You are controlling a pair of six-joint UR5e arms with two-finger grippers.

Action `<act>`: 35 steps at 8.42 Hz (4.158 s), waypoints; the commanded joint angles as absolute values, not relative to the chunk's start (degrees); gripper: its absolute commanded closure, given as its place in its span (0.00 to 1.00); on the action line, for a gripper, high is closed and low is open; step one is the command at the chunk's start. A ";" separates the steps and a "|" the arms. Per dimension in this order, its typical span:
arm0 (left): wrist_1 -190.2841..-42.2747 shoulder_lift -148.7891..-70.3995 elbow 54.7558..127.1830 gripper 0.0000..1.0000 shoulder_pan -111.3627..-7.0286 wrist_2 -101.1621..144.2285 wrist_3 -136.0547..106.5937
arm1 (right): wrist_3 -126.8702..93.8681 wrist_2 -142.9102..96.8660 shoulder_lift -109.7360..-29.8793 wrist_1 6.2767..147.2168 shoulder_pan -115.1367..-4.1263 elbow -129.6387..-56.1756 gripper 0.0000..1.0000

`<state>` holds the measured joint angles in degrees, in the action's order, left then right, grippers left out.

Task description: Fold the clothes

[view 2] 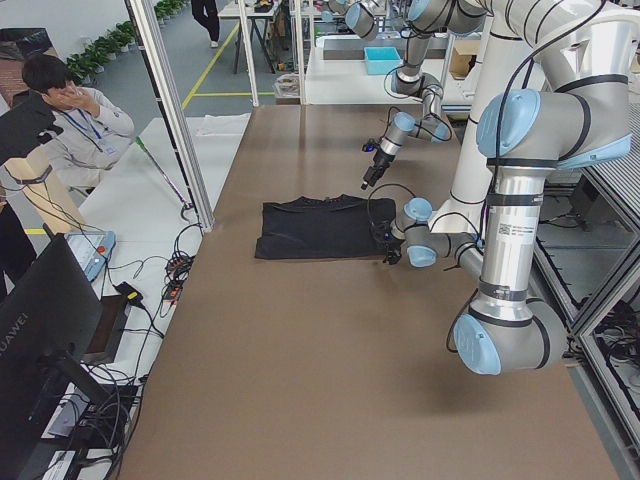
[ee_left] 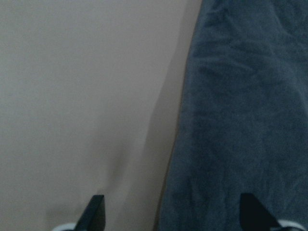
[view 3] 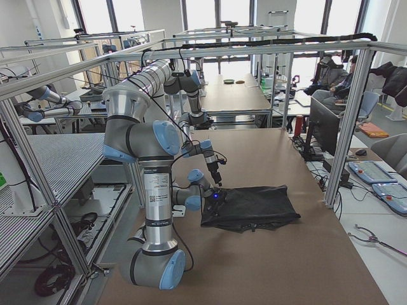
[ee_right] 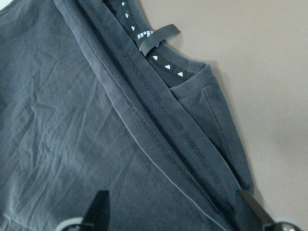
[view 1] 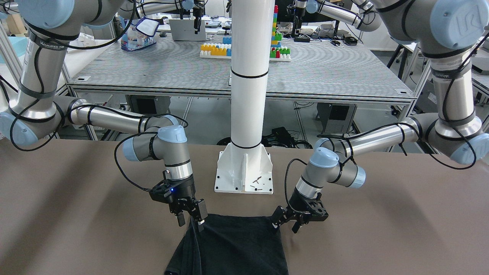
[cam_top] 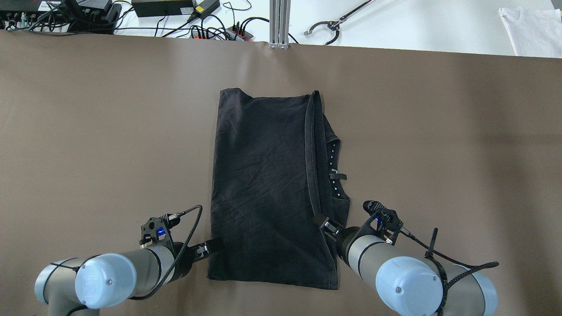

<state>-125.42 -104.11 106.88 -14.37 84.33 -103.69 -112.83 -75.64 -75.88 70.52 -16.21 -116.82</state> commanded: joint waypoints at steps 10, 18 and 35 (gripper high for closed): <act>-125.25 -105.64 106.70 1.00 -9.93 80.51 -104.15 | -112.06 -75.59 -75.85 70.58 -16.35 -111.90 0.07; -125.07 -105.56 106.61 1.00 -10.28 80.51 -102.93 | -118.74 -75.59 -71.55 71.63 -15.65 -107.93 0.07; -124.98 -105.56 105.91 1.00 -10.20 80.24 -102.83 | -115.31 -75.50 -72.07 70.84 -12.22 -106.17 0.57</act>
